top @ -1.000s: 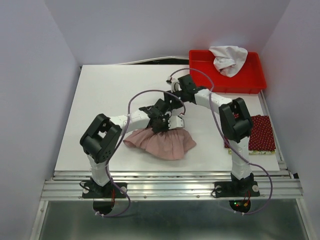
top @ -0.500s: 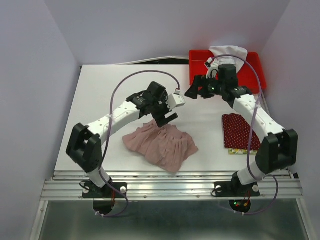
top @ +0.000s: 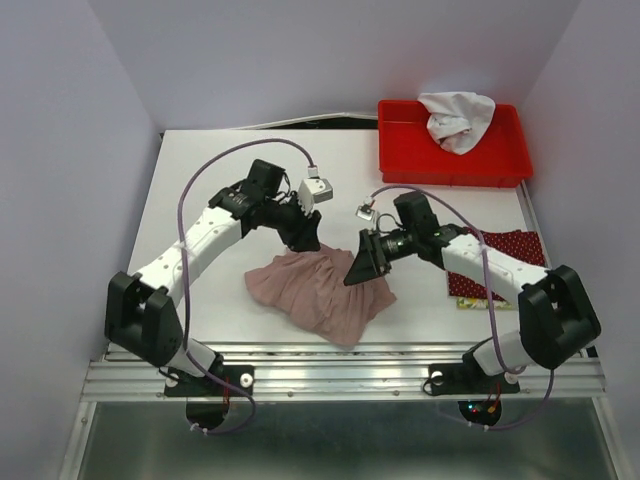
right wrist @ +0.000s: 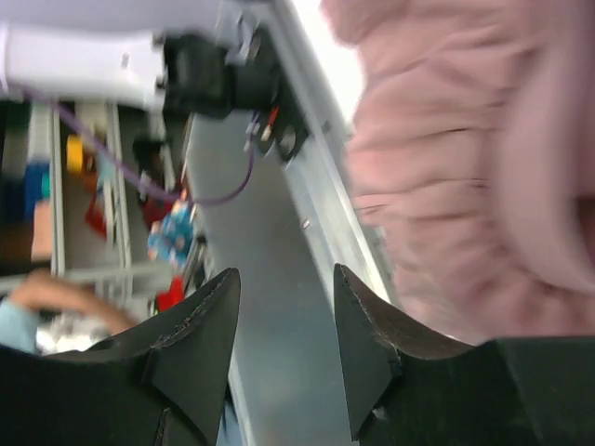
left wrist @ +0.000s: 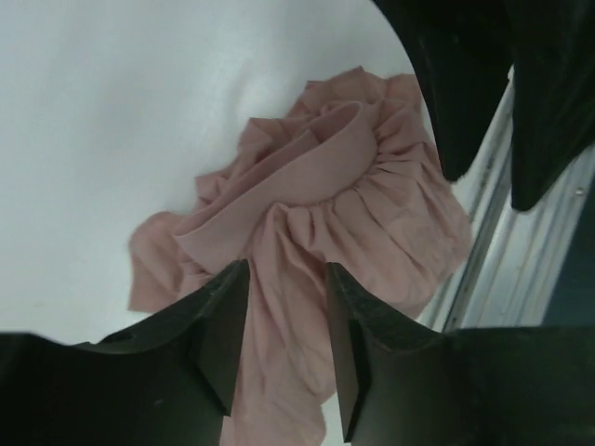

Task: Fold and stack the skirts
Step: Fold the skirt, then neatly place the folded skirt to the corner

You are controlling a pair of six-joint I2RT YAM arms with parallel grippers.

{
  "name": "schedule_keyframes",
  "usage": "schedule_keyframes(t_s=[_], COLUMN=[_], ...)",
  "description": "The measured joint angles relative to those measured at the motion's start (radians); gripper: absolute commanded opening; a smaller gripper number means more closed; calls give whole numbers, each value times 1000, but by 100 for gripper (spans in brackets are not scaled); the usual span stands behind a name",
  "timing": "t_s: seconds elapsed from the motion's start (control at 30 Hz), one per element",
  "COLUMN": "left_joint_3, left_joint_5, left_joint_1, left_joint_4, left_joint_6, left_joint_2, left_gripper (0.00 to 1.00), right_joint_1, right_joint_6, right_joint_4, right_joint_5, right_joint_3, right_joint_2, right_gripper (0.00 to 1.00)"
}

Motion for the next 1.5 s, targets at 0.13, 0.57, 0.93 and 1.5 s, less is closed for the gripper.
schedule_keyframes(t_s=[0.13, 0.57, 0.93, 1.5], left_joint_3=[-65, -264, -145, -306], left_joint_5=[188, 248, 175, 89], left_joint_1=[35, 60, 69, 290], left_joint_4=[11, 451, 555, 349], left_joint_6=[-58, -455, -551, -621], left_joint_2=[134, 402, 378, 89], left_gripper=[40, 43, 87, 98], right_joint_1=[115, -57, -153, -233], right_joint_6=[10, -185, -301, -255], right_joint_4=[45, -131, -204, -277], right_joint_5=[-23, 407, 478, 562], right_joint_3=[-2, 150, 349, 172], right_joint_2=[64, 397, 366, 230], right_gripper=[50, 51, 93, 100])
